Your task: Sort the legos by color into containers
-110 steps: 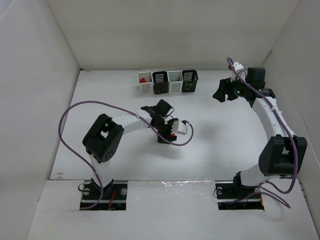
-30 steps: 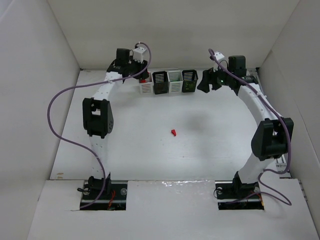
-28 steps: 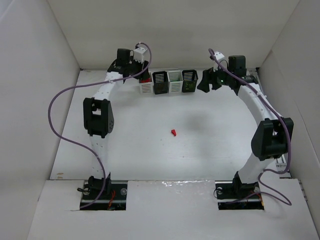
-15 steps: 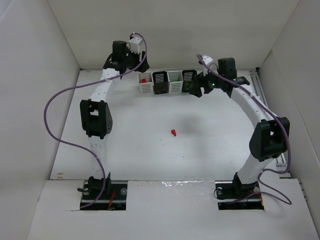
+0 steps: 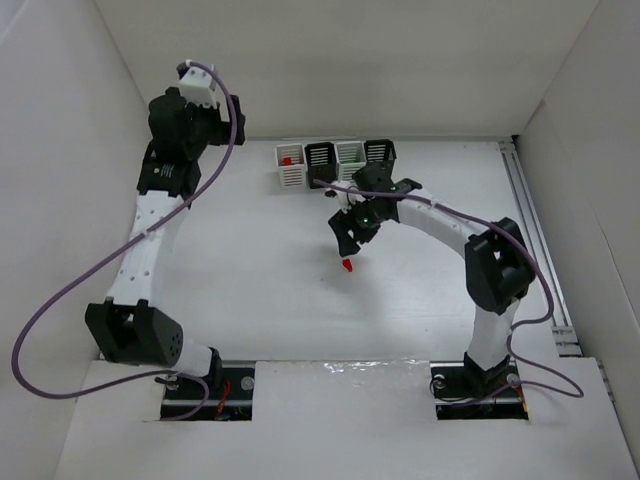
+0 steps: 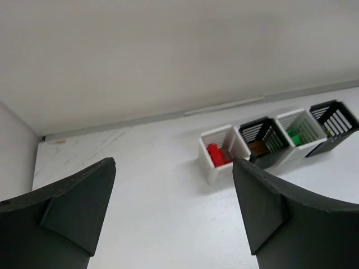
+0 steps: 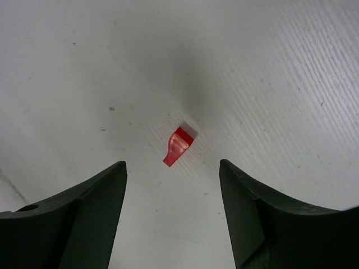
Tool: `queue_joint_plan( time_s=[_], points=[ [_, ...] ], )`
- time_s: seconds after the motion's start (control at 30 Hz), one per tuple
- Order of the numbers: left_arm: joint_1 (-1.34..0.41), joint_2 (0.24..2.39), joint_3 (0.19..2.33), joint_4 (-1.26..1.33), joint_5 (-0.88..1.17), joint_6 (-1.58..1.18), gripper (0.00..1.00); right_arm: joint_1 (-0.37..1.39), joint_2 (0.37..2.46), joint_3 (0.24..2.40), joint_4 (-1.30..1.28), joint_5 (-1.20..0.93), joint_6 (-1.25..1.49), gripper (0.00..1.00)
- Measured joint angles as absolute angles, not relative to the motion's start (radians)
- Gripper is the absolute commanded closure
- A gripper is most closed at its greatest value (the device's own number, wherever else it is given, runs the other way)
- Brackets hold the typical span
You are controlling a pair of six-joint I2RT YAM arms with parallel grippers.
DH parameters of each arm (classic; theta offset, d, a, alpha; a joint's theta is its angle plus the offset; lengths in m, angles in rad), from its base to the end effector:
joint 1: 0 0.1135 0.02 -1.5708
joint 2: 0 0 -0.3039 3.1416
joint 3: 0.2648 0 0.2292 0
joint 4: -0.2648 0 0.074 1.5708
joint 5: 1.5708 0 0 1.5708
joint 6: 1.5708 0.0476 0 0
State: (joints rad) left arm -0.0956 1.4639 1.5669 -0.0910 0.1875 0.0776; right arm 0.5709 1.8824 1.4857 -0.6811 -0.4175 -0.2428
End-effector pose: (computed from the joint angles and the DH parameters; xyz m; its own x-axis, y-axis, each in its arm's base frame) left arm 0.3199 -0.0396 0.4995 0.0336 0.0733 -0.9967 0.2776 0.9574 0.0798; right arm 0.3228 0.2302 0.2691 -0.5619 -0.6221 -0.5453 -0.8144 0.5315 0.2329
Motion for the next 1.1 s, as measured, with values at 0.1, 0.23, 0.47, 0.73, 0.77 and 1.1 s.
queue_joint_plan(
  time_s=[0.1, 0.23, 0.47, 0.73, 0.77, 1.1],
  points=[
    [-0.088, 1.409, 1.465, -0.083, 0.16, 0.078, 0.15, 0.595, 1.895, 1.481, -0.683, -0.328, -0.184, 0.28],
    [-0.082, 1.411, 1.392, -0.102, 0.139, 0.078, 0.15, 0.627, 1.895, 1.478, -0.68, -0.222, -0.102, 0.29],
    [-0.081, 1.417, 1.38, -0.116, 0.131, 0.081, 0.14, 0.698, 1.894, 1.432, -0.679, -0.101, 0.028, 0.29],
    [-0.081, 1.453, 1.385, -0.116, 0.152, 0.081, 0.14, 0.735, 1.893, 1.353, -0.665, -0.021, 0.091, 0.3],
    [-0.081, 1.459, 1.386, -0.116, 0.154, 0.081, 0.14, 0.735, 1.893, 1.35, -0.663, -0.015, 0.097, 0.3],
    [-0.081, 1.467, 1.387, -0.116, 0.168, 0.081, 0.14, 0.735, 1.944, 1.375, -0.635, 0.009, 0.125, 0.46]
  ],
)
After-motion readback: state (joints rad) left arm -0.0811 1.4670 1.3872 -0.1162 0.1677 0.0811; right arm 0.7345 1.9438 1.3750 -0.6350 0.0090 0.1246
